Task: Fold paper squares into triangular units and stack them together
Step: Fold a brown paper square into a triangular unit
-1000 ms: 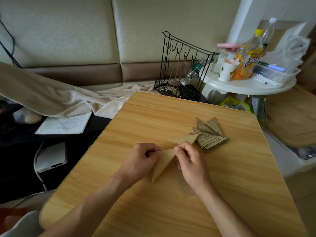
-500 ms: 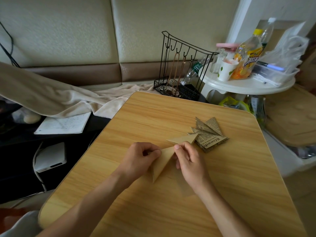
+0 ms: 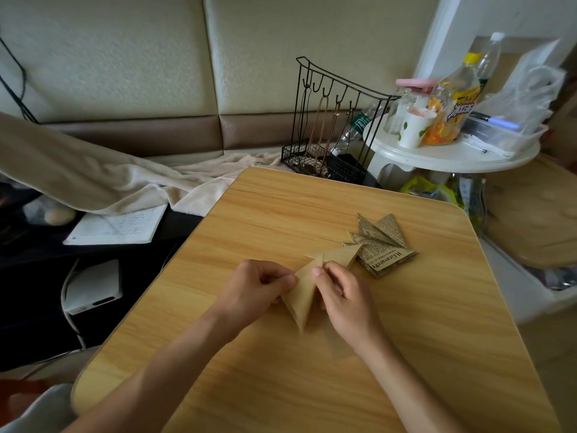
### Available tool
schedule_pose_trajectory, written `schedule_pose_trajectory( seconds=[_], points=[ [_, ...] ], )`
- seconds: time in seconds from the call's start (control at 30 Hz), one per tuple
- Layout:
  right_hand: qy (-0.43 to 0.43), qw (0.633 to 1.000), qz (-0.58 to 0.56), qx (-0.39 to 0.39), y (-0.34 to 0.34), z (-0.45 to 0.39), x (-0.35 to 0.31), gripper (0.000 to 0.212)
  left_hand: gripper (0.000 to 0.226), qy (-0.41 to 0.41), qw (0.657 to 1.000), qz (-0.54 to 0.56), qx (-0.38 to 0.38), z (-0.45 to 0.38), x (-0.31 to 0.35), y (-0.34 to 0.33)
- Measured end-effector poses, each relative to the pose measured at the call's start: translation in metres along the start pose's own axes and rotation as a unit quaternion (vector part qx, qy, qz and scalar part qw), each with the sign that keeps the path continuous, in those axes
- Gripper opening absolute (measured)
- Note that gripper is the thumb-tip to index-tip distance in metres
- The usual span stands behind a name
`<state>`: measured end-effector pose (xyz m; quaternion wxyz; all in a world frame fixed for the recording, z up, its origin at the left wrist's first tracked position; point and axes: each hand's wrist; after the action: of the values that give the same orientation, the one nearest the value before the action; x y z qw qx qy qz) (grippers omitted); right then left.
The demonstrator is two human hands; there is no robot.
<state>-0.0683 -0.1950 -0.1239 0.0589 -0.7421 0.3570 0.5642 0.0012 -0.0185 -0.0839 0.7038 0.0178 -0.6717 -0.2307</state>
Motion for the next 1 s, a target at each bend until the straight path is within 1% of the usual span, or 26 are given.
schedule_pose_trajectory(
  seconds=[0.2, 0.4, 0.53, 0.7, 1.0],
  points=[
    [0.017, 1.0, 0.014, -0.009, 0.001, -0.0003, -0.0006, 0.039, 0.013, 0.044, 0.998, 0.046, -0.009, 0.0003, 0.0015, -0.0015],
    [0.025, 0.999, 0.004, -0.031, 0.0034, 0.0003, -0.0012, 0.042, 0.011, 0.046, 0.998, 0.049, 0.006, -0.0003, -0.0005, -0.0028],
    [0.043, 0.997, 0.038, -0.042, 0.0029, -0.0002, -0.0003, 0.04, 0.011, 0.053, 0.997, 0.052, 0.017, -0.0004, -0.0004, -0.002],
    [0.04, 0.997, 0.05, -0.03, 0.0016, -0.0001, 0.0014, 0.036, 0.007, 0.04, 0.999, 0.029, -0.001, 0.0002, 0.003, -0.0004],
    [0.028, 0.997, 0.055, -0.035, 0.0012, 0.0004, -0.0017, 0.035, 0.009, 0.057, 0.995, 0.083, 0.028, -0.0005, 0.0001, -0.0014]
  ],
)
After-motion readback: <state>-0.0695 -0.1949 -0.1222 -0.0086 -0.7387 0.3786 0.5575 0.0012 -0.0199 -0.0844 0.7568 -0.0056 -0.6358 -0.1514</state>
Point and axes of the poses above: each hand's wrist, its own z-axis away from the middle knuckle, its own y-axis out of the back of the hand, x = y × z, and after that the axes turned 12 degrees about x, right-handed
